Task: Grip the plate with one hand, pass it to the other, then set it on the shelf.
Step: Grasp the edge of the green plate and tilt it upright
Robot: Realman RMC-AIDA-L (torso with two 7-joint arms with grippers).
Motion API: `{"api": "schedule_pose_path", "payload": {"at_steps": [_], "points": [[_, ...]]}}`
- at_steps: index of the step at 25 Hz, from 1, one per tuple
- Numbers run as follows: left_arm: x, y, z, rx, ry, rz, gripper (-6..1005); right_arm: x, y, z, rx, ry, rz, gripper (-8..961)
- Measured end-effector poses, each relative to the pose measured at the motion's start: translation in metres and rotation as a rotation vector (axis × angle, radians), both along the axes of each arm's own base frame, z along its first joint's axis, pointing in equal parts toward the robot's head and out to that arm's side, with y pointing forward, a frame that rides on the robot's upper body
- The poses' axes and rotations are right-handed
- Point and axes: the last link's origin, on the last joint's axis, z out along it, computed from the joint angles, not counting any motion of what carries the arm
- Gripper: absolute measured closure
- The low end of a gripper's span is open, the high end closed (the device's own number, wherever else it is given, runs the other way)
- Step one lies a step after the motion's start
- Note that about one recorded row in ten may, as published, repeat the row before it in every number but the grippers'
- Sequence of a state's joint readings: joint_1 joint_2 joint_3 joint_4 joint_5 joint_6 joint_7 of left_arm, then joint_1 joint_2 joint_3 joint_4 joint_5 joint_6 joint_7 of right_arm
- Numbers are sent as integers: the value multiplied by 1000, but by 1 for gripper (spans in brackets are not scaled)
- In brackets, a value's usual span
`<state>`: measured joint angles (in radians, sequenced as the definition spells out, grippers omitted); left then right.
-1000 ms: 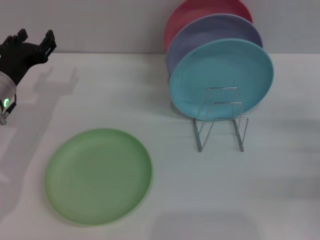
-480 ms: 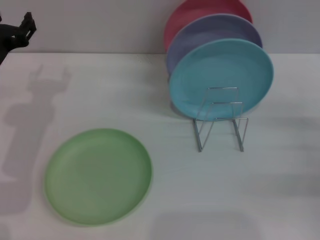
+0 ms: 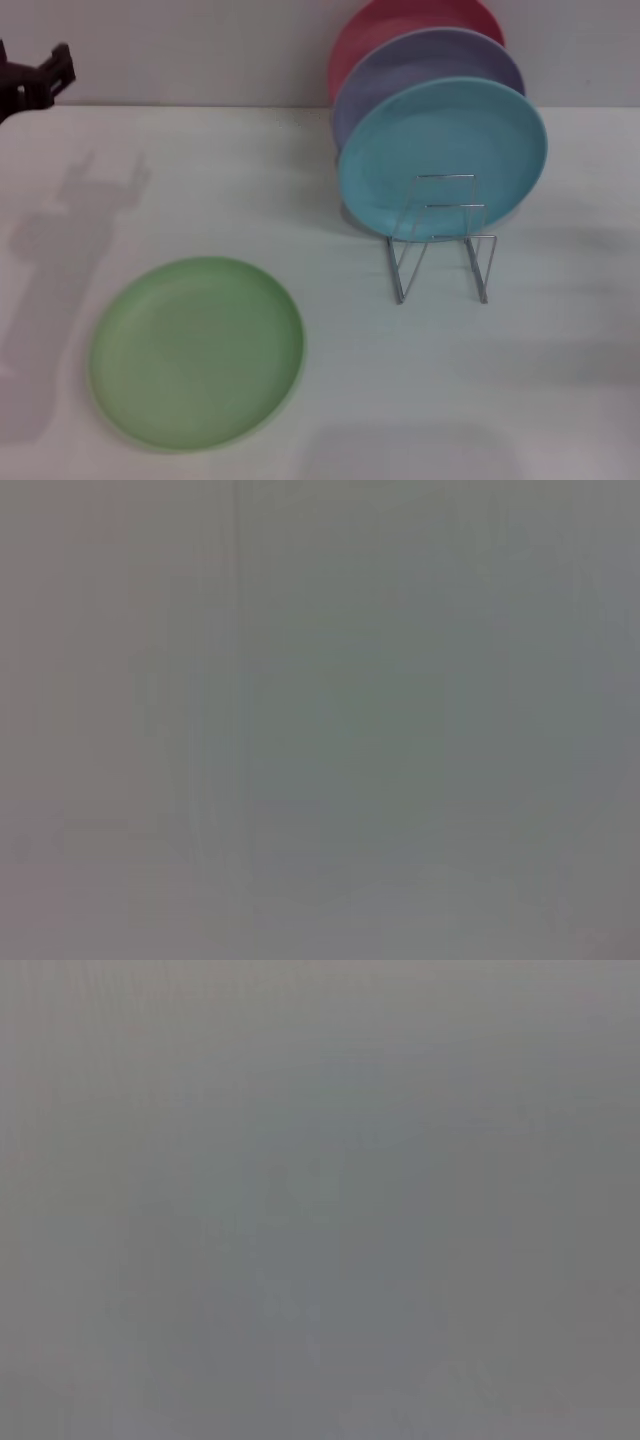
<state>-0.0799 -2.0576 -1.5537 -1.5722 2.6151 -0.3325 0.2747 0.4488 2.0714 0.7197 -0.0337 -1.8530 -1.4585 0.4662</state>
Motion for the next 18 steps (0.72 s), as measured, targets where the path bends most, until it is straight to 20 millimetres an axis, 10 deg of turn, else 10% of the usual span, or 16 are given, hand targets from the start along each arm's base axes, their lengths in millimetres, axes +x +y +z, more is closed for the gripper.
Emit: {"api": "schedule_pose_path", "payload": {"at_steps": [18], "points": [[-15,-52,4,-532,-125,354,306,-2,9,13,22,-16,13,346]]}}
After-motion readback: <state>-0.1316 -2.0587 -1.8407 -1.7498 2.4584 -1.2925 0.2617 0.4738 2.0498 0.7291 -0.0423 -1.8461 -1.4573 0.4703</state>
